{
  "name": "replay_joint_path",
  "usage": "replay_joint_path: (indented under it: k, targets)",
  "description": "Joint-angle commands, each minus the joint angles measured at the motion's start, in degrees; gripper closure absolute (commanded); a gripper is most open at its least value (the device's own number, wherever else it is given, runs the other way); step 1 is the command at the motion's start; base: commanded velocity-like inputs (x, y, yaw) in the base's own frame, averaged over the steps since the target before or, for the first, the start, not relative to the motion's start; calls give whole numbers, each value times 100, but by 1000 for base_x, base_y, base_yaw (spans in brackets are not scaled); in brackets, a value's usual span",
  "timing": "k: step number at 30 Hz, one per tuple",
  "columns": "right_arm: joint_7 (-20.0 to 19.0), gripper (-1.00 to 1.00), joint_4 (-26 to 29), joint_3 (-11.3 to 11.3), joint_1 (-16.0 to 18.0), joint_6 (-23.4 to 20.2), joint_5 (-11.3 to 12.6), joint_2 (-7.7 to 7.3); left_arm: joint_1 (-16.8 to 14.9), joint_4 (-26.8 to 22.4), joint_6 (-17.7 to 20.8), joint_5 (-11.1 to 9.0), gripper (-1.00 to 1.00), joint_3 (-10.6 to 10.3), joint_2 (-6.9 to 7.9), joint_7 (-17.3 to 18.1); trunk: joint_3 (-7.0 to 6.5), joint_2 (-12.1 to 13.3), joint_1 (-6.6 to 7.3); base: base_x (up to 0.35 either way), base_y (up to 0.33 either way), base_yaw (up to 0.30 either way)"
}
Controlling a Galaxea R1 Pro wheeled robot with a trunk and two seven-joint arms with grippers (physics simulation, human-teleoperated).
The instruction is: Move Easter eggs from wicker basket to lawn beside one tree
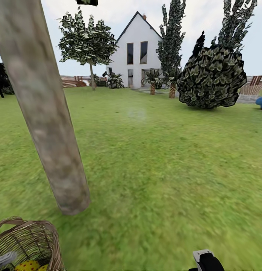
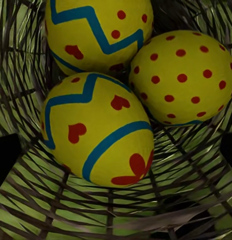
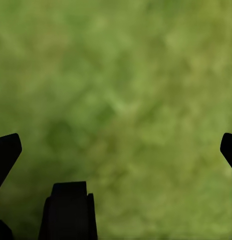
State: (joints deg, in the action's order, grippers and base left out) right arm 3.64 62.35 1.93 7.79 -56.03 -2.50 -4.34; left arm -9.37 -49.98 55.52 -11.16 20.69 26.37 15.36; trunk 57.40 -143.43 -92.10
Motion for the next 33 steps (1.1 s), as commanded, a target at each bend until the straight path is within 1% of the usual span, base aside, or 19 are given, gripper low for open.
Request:
replay_joint_path:
  k: [1,8,22,33]
  targets:
    - [5,-100,5,18,3,-28,-23,-5,-3,-4,29,-1,-100,33,-1,20,29,-4,-1,0,0,0]
    - [5,-100,5,20,3,-23,-24,-5,-3,-11,29,-1,-100,74,1,23,184,-13,-19,0,0,0]
    - [5,-100,5,26,3,-22,-23,-5,-3,-5,29,-1,-100,69,-41,55,494,-32,-55,0,0,0]
    - [5,-100,5,29,3,-22,-25,-5,-3,-11,29,-1,-100,67,-28,55,737,-47,-84,0,0,0]
